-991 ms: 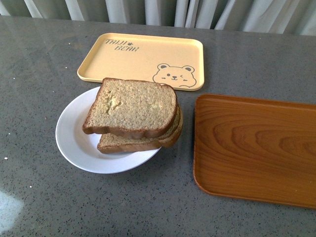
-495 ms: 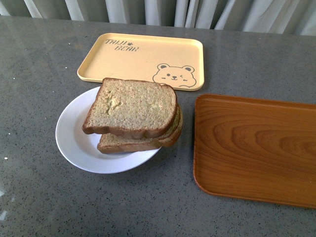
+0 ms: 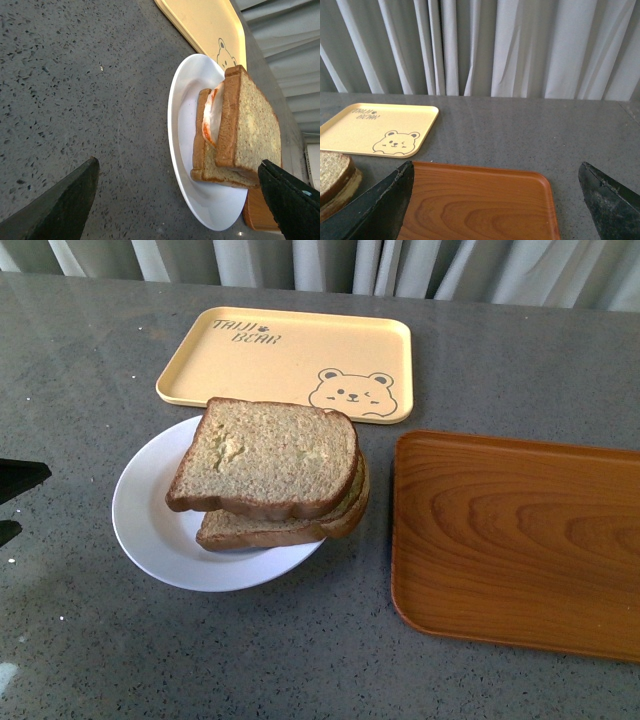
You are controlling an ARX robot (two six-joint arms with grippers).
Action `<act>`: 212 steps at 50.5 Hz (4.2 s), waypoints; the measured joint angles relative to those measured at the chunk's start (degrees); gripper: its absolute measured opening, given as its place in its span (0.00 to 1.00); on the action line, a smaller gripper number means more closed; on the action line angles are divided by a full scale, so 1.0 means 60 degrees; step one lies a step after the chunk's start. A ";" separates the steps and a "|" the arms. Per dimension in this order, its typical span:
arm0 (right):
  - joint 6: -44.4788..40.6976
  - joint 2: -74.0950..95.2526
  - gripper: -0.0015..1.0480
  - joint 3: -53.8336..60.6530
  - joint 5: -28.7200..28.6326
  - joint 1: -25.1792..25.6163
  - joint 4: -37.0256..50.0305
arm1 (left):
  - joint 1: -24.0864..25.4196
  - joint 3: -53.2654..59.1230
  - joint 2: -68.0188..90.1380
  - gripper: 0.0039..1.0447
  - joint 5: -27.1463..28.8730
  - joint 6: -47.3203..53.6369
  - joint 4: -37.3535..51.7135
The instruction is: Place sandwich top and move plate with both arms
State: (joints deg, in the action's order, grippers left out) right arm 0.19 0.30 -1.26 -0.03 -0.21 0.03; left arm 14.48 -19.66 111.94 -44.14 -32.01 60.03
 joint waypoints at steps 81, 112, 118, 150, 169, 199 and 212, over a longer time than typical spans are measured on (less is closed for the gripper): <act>0.0000 0.0000 0.91 0.0000 0.0000 0.0004 0.0000 | -0.1749 -0.2583 0.1887 0.74 -0.0033 -0.1144 -0.1792; 0.0000 0.0000 0.91 0.0000 0.0004 0.0004 0.0000 | -0.1825 -0.2324 0.1712 0.02 -0.0317 -0.1494 -0.1592; 0.0000 0.0000 0.91 0.0000 0.0000 0.0004 0.0000 | -0.1785 -0.2084 0.1446 0.02 -0.0361 -0.1654 -0.1428; 0.0000 0.0000 0.91 0.0000 0.0000 0.0000 0.0000 | -0.1723 -0.1912 -0.0444 0.02 -0.0433 -0.2499 -0.2266; 0.0000 0.0000 0.91 0.0000 0.0000 0.0004 0.0000 | -0.2080 -0.5661 0.0867 0.02 -0.0470 -0.1993 -0.4750; 0.0000 0.0000 0.91 0.0000 0.0000 0.0000 0.0000 | -0.2262 -1.1661 0.4342 0.02 -0.0699 -0.0820 -0.8123; 0.0000 0.0000 0.91 0.0000 0.0000 0.0000 0.0000 | -0.2361 -1.3271 0.5155 0.02 -0.0758 -0.0550 -0.9063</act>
State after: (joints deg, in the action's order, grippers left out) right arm 0.19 0.30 -1.26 -0.03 -0.21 0.03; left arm 0.32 -99.29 142.87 -48.69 -35.31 5.65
